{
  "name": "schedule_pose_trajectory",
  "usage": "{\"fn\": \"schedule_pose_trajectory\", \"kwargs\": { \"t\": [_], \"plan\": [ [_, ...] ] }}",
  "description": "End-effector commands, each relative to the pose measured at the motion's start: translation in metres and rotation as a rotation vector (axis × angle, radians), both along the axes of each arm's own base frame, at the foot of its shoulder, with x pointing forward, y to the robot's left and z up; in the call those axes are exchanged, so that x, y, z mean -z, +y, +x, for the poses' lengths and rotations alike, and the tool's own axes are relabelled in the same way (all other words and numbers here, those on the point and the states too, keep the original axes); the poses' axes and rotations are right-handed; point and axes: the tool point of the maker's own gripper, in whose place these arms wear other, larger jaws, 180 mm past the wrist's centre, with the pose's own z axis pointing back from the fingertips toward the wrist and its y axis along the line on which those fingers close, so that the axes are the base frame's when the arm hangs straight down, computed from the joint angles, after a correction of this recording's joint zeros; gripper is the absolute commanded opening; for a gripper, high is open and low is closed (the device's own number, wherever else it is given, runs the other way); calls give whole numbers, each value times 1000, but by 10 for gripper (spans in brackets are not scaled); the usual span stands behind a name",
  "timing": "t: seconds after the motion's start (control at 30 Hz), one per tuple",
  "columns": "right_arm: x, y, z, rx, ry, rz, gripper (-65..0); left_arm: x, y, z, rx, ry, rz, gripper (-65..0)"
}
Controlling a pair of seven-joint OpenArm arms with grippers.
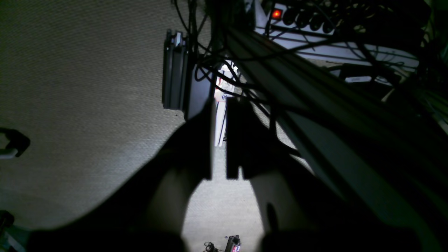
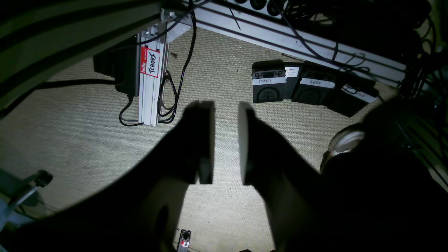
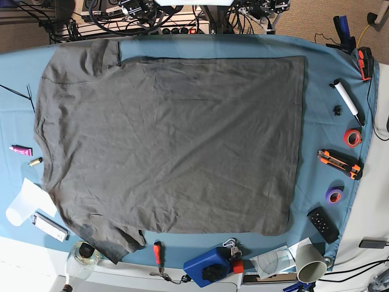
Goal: Fold the T-shirt properly
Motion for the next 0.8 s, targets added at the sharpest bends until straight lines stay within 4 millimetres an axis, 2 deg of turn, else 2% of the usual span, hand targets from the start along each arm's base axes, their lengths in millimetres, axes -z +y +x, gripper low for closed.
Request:
{"fn": "schedule_pose_trajectory", "kwargs": {
  "t": [0.0,0.13,0.27,0.53,0.77],
  "plan": [
    [0,-1,0,5,2,0,-523,0,0,1,1,-6,-1,-601],
    [0,-13,1,17,-8,-63,-523,0,3,1,2,-5,3,-601],
    [0,-21,2,25,-12,-102,-523,0,16,-1,5,-2,26,-601],
    [0,-21,2,25,-12,-102,-523,0,36,-11,10,11,57,-601],
    [0,-21,2,25,-12,-102,-523,0,38,-11,10,11,60,-601]
  ]
}}
